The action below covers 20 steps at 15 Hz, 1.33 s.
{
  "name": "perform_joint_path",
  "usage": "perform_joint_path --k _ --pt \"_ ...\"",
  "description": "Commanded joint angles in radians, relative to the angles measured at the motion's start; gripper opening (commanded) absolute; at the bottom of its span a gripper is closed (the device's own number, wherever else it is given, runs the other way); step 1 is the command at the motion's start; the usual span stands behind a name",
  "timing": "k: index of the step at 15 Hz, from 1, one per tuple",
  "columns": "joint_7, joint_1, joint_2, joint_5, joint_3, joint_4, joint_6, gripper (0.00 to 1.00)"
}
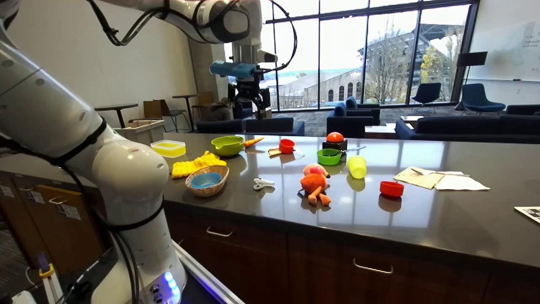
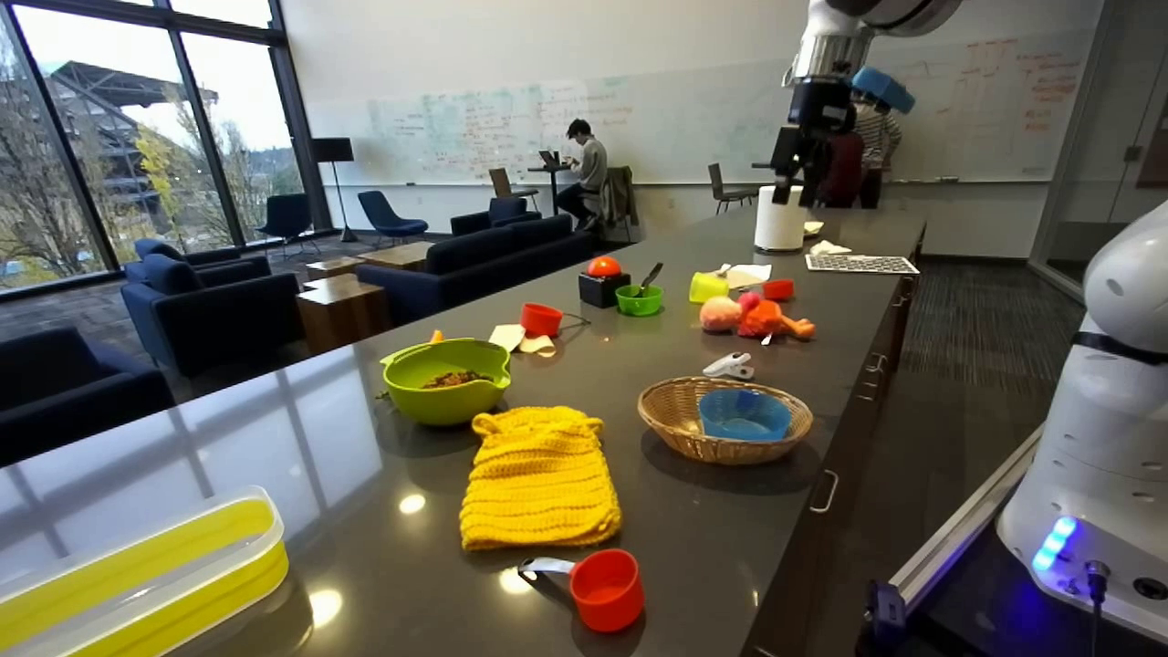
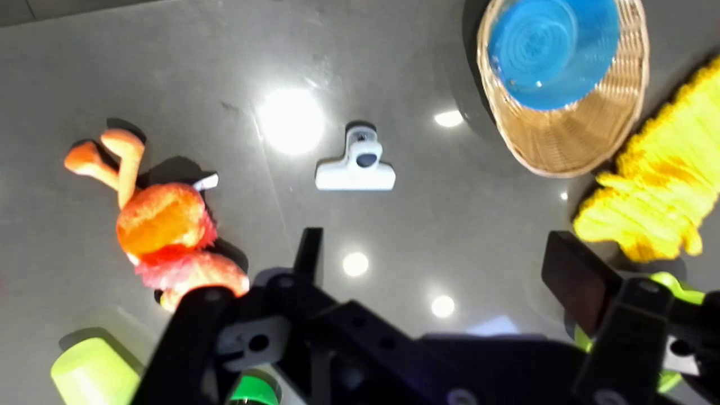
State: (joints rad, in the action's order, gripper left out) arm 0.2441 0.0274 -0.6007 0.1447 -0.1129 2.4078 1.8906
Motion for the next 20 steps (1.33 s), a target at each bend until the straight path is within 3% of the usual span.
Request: perform_joint_path --k 1,4,8,13,16,20 --pt "0.022 -0.003 -0.046 0.103 -0.069 -0.080 0.011 1.00" --pt "-0.069 -0.028 0.016 0.171 -0.090 -0.199 0.054 1.00" --pt "-0.219 -0.089 0.162 0.162 -0.099 -0.365 0.104 1.00" --pt "-0.424 -0.168 0.338 0.117 -0.083 -0.484 0.154 1.00" --pt "-0.544 -0.187 0.400 0.029 -0.050 -0.487 0.090 1.00" --pt "-0.566 -0.149 0.422 -0.020 -0.005 -0.383 -0.028 1.00"
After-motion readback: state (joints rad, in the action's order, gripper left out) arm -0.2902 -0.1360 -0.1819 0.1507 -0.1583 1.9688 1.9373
